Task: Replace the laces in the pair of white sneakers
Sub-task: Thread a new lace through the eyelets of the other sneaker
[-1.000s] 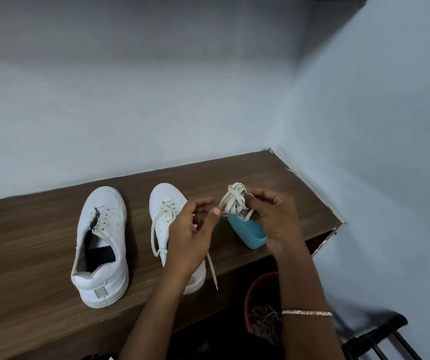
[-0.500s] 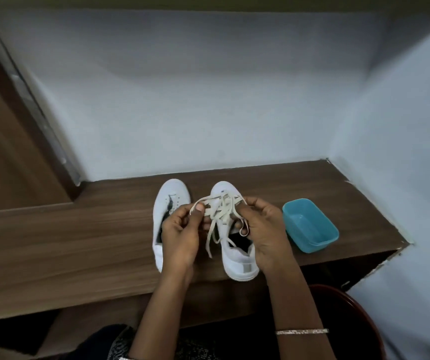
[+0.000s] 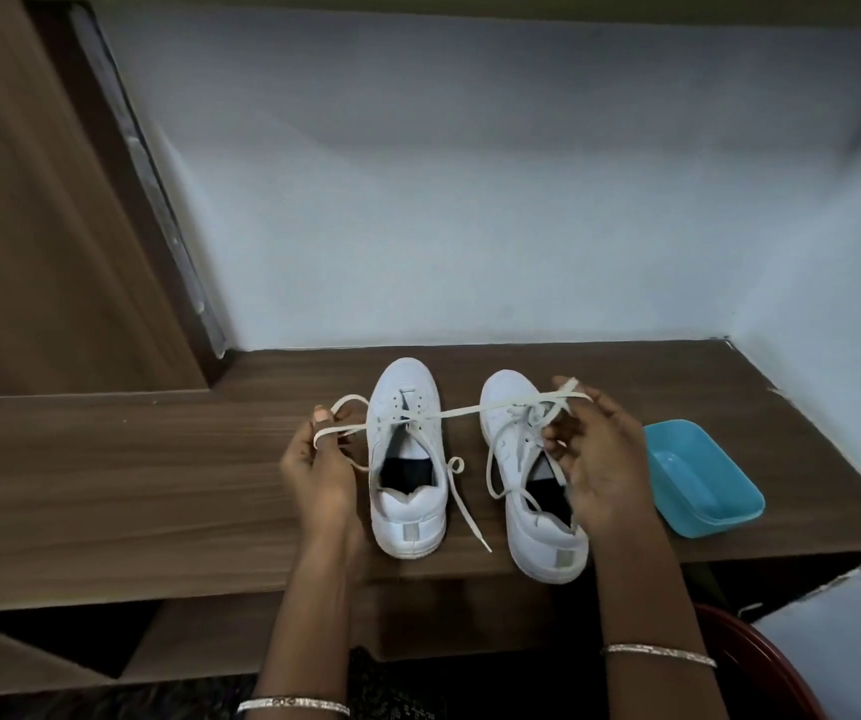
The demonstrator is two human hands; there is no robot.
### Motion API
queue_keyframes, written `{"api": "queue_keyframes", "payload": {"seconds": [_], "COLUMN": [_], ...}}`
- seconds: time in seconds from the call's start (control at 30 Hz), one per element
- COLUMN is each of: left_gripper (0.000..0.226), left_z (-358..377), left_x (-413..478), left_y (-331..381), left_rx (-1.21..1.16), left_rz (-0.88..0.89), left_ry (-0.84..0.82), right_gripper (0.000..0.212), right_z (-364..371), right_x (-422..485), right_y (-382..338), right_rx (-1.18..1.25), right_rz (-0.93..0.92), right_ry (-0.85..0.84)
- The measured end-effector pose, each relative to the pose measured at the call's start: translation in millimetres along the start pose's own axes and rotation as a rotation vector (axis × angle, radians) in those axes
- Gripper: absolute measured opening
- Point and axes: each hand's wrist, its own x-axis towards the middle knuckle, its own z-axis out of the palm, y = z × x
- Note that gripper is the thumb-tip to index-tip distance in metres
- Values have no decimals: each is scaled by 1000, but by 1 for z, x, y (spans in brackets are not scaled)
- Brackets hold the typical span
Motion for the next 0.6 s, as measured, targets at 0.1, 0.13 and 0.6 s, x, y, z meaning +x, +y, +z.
{"api": "queue_keyframes", "payload": {"seconds": [0.1,0.13,0.6], "left_gripper": [30,31,16], "left_z": [-7,-9,19], "left_x": [12,14,-16], "left_y": [-1,-1,0], "left_rx": [27,29,242], "left_rz": [-26,-28,389], "left_ry": [27,14,-475], "right_gripper": [20,22,42], "right_z": [-12,-16,38], "right_x": [12,15,-23], "right_y": [-10,-12,19], "right_rx": [126,161,-830], "right_rz": [-36,-55,-601], "right_ry": [34,32,-584]}}
